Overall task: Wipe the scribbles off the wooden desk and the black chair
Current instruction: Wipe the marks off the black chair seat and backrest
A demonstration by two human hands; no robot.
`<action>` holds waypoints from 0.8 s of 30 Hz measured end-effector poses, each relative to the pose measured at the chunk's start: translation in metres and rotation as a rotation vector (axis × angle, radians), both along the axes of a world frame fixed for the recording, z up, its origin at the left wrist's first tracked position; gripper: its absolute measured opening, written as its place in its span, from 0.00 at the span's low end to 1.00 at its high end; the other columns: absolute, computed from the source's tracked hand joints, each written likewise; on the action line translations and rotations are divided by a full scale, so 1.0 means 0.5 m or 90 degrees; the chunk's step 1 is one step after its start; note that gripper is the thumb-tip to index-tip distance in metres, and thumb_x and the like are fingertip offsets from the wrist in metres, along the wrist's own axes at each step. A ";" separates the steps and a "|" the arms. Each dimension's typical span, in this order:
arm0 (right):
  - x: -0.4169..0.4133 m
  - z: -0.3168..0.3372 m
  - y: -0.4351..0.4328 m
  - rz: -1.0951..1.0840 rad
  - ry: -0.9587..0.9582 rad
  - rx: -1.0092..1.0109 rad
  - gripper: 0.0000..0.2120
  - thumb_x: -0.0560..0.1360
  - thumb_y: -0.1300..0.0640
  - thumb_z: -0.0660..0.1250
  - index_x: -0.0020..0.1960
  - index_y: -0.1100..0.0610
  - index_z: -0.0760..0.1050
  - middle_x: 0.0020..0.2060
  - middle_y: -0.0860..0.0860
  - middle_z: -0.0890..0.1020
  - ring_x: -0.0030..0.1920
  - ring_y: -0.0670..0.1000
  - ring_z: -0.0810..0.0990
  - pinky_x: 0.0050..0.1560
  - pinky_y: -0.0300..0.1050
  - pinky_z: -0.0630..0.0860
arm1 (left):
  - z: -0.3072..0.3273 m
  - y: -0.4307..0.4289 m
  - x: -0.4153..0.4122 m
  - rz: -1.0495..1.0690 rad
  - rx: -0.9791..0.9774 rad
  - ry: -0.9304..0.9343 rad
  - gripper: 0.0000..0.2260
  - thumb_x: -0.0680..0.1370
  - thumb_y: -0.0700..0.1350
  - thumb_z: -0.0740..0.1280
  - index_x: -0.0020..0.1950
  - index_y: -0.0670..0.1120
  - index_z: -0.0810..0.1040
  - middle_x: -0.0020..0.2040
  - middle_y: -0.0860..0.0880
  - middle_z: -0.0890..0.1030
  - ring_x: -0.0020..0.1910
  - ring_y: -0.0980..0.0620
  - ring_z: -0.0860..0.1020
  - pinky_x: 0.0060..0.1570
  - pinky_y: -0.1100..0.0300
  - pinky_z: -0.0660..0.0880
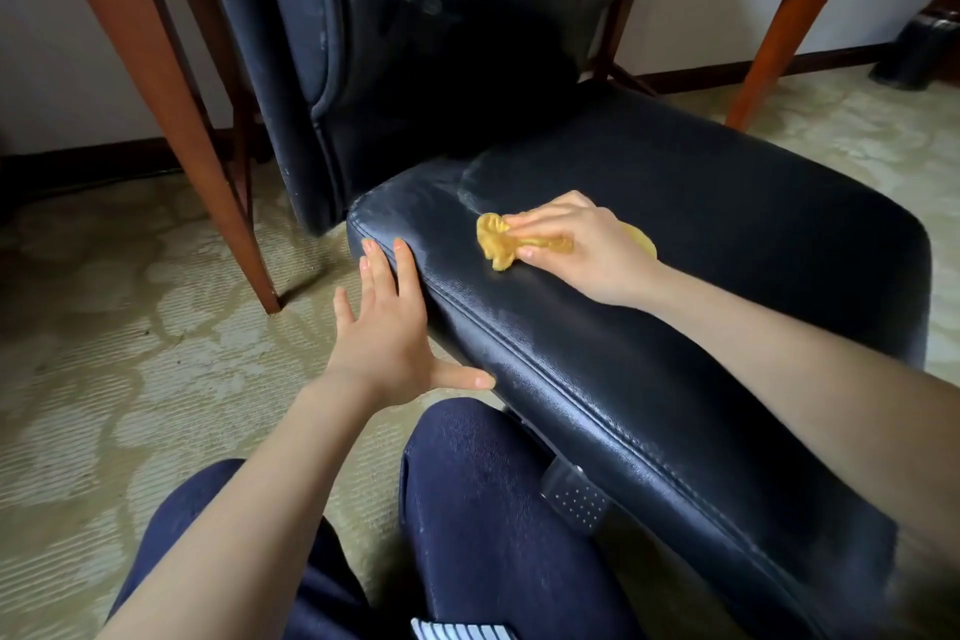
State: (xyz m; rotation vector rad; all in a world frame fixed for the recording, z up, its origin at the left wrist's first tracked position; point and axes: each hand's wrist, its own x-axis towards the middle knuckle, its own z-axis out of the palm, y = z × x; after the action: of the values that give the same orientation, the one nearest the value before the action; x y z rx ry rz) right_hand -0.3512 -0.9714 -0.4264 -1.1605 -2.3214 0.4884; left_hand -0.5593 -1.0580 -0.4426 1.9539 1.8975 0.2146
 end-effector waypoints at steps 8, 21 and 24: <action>0.019 -0.015 -0.125 0.168 0.007 0.062 0.14 0.73 0.49 0.66 0.55 0.51 0.82 0.55 0.40 0.79 0.55 0.44 0.72 0.60 0.34 0.65 | -0.007 -0.006 -0.001 0.010 0.027 0.047 0.68 0.55 0.74 0.68 0.74 0.43 0.29 0.75 0.38 0.32 0.75 0.45 0.35 0.71 0.41 0.40; -0.031 0.003 0.000 0.111 0.010 -0.019 0.11 0.74 0.59 0.70 0.57 0.53 0.81 0.53 0.42 0.80 0.53 0.47 0.72 0.58 0.34 0.67 | -0.017 -0.003 -0.018 0.005 0.056 0.008 0.66 0.56 0.73 0.69 0.75 0.45 0.31 0.76 0.42 0.33 0.76 0.47 0.37 0.72 0.41 0.43; -0.061 0.005 0.054 0.076 0.007 -0.014 0.11 0.75 0.58 0.69 0.57 0.54 0.81 0.53 0.46 0.82 0.53 0.46 0.71 0.57 0.32 0.66 | -0.019 0.002 -0.021 0.003 0.057 -0.001 0.66 0.56 0.72 0.69 0.75 0.45 0.31 0.76 0.42 0.33 0.76 0.48 0.36 0.72 0.41 0.43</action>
State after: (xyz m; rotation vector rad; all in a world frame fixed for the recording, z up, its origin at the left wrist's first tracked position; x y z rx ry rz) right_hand -0.3815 -0.9445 -0.4241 -1.0313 -2.3911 0.5636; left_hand -0.5699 -1.0568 -0.4521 2.0065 1.9223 0.3081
